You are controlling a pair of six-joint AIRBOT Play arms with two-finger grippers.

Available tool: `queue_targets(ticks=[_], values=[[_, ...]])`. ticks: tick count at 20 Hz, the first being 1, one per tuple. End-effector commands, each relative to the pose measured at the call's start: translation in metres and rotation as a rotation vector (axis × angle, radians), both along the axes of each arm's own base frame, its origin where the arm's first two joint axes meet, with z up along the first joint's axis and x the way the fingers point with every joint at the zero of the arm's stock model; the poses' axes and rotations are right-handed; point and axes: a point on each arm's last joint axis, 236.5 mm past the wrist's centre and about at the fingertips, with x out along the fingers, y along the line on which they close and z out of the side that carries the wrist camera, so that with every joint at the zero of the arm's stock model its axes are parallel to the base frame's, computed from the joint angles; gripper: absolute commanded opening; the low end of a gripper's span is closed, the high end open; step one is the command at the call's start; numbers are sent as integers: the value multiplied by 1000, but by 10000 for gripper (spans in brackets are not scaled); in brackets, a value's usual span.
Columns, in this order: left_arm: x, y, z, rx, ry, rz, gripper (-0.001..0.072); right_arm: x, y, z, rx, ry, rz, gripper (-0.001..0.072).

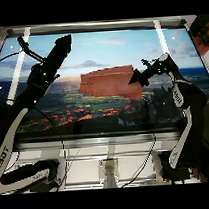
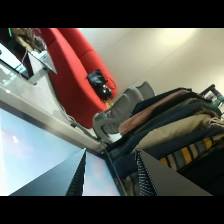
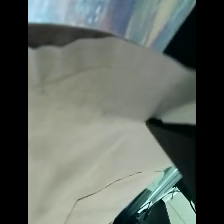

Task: Fold the clothes and pants, and hang the long-sleeved shirts on hangers.

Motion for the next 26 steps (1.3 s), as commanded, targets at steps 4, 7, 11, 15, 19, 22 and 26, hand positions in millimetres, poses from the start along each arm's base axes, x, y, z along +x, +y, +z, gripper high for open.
queue_targets(ticks=[4,7,11,15,19,22,26], values=[[0,0,0,-1,-1,0,371,1,6,22,17,-23,21,8],[0,0,0,-2,0,0,371,19,-11,51,-61,-117,10,5],[0,0,1,-2,-1,0,370,30,-69,89,-127,-142,-122,4],[0,0,1,-2,-2,0,370,4,-160,97,-258,-58,-228,4],[0,0,1,-3,-1,0,370,-28,-251,101,-398,3,-347,4],[0,0,1,-3,-1,0,369,-64,-309,109,-445,65,-444,4],[0,0,1,-5,0,1,350,-128,-387,118,-565,179,-582,5]])
